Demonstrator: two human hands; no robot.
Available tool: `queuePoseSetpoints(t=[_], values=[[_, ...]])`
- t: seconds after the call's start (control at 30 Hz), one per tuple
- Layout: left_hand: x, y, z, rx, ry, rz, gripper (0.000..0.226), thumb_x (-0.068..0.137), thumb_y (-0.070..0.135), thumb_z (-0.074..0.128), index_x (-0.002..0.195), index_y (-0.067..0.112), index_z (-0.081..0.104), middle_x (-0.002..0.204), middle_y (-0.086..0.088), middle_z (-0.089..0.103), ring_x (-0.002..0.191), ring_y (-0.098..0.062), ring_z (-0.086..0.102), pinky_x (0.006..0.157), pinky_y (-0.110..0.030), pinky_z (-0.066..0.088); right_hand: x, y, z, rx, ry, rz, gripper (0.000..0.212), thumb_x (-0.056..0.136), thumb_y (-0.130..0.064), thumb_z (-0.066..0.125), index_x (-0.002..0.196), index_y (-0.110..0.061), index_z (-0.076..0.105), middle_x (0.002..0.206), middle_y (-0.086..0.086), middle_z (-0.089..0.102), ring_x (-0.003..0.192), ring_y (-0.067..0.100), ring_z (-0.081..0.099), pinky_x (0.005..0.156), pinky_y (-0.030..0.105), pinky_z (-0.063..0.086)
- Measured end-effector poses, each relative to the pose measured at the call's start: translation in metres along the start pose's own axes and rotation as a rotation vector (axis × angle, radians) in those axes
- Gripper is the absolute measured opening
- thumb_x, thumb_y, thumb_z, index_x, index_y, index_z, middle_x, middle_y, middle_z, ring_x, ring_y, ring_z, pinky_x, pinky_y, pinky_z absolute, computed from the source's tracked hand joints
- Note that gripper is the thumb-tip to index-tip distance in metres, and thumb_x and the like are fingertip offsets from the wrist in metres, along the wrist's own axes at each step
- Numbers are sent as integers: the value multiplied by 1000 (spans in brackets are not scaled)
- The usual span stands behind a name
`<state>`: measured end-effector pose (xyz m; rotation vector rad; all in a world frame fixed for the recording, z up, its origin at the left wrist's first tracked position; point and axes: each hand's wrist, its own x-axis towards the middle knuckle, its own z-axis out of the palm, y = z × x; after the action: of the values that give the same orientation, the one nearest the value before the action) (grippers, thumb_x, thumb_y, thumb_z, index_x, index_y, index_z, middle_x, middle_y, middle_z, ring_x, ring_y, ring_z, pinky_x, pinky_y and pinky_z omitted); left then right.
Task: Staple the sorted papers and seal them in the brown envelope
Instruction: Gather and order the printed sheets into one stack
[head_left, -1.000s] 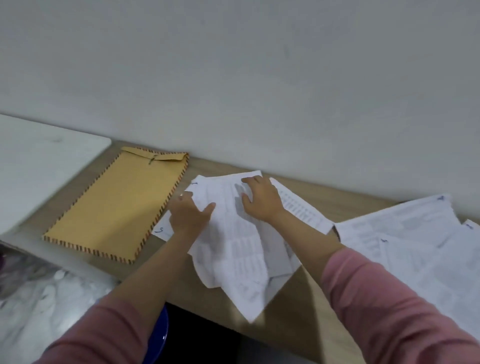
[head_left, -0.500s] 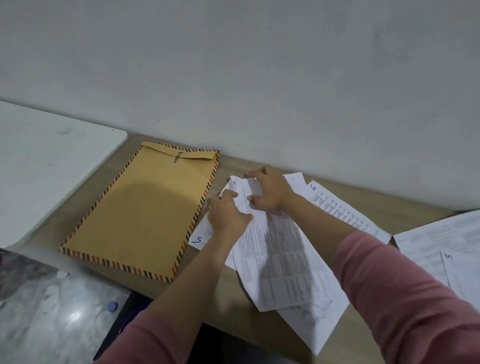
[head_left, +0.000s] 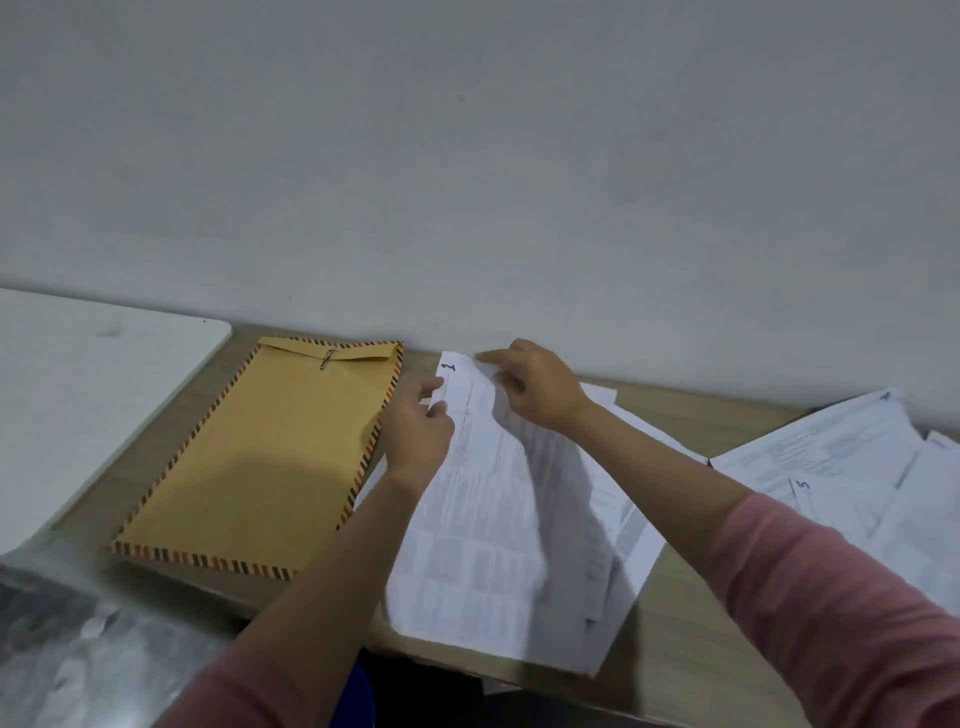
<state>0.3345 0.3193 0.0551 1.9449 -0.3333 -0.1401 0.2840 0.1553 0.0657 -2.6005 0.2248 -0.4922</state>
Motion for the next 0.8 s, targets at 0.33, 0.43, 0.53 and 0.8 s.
queuePoseSetpoints(t=[0.33, 0.43, 0.53, 0.8], values=[[-64, 104, 79, 70, -295, 320, 26, 86, 5, 61, 109, 15, 66, 111, 6, 65, 103, -8, 56, 88, -21, 39, -131, 49, -123, 252, 237, 343, 31, 88, -18, 59, 117, -24, 64, 86, 3, 56, 66, 3, 49, 65, 9, 36], [-94, 131, 125, 108, -426, 358, 27, 87, 8, 61, 110, 20, 67, 108, 11, 63, 101, -5, 54, 86, -20, 37, -189, 89, -160, 287, 294, 442, 28, 88, -22, 60, 115, -23, 65, 90, 0, 60, 68, 3, 53, 69, 15, 41], [-122, 149, 171, 76, -564, 356, 26, 87, 8, 62, 110, 20, 67, 107, 14, 62, 103, -3, 54, 88, -19, 36, -245, 146, -196, 214, 351, 584, 28, 88, -23, 60, 115, -18, 65, 96, 1, 65, 73, 9, 58, 73, 20, 43], [-167, 158, 274, 16, -717, 273, 28, 88, 8, 63, 109, 25, 68, 110, 16, 62, 108, -1, 55, 94, -20, 39, -333, 319, -249, -178, 242, 954, 45, 87, -35, 54, 129, -21, 49, 130, 8, 54, 119, 31, 51, 99, 50, 39]])
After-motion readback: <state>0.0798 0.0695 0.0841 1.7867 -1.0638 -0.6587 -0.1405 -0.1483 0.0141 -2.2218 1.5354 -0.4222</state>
